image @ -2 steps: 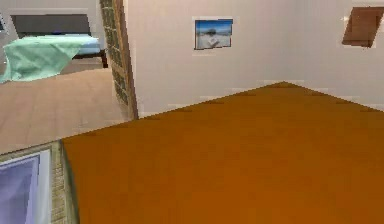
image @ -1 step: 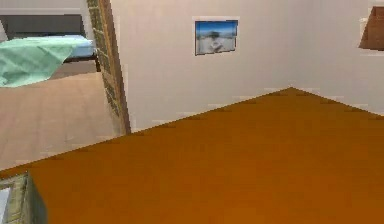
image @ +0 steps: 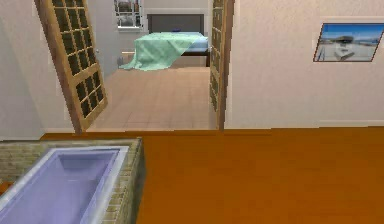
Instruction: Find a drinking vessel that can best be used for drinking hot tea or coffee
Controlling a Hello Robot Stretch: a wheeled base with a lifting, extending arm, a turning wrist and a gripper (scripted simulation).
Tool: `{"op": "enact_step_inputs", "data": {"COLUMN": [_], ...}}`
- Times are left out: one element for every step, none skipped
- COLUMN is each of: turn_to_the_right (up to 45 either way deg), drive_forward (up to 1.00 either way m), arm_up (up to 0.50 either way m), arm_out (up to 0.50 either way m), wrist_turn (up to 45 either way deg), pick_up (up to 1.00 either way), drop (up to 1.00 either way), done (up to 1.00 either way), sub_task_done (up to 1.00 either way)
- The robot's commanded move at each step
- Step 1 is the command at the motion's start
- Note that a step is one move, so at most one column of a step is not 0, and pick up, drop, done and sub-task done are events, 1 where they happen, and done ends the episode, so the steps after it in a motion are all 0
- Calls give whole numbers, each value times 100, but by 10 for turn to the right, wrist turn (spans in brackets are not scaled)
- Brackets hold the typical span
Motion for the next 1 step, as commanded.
{"op": "enact_step_inputs", "data": {"turn_to_the_right": [0], "drive_forward": [100], "arm_up": [0], "arm_out": [0], "wrist_turn": [0], "pick_up": [0], "drop": [0], "done": [0], "sub_task_done": [0]}}
